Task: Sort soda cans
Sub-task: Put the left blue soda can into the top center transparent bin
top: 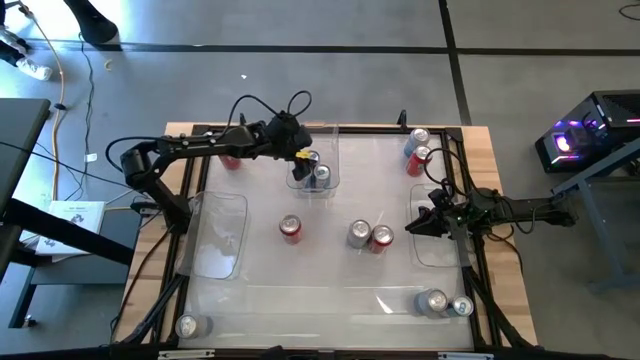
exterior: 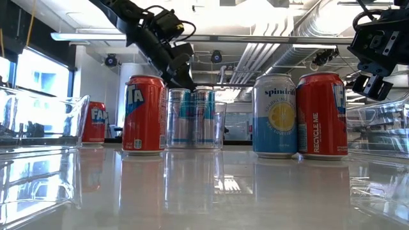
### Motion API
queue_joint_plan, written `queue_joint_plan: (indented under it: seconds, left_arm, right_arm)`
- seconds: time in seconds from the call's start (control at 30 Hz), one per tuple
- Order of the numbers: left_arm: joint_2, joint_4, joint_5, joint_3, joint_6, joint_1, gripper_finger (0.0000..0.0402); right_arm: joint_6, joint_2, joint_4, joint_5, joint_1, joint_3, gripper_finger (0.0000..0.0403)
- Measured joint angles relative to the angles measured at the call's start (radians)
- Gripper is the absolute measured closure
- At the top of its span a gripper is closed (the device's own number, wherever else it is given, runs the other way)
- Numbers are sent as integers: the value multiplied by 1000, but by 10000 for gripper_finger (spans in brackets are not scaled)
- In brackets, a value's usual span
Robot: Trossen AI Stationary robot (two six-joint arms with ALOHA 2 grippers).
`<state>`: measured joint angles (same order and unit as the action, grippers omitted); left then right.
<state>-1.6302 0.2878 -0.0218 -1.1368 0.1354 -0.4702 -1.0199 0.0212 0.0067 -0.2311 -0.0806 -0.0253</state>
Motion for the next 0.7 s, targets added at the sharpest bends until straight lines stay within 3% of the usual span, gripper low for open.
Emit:
queue_joint_plan:
  seconds: [0.27, 0.7]
  left_arm:
    - [49, 16, 72, 4, 42, -2, 112]
    - [47, -10, 9, 4, 113, 6, 108]
  right_arm:
    - [0, 0, 0, 0, 0, 0, 270]
    - [0, 0, 0, 0, 0, 0, 270]
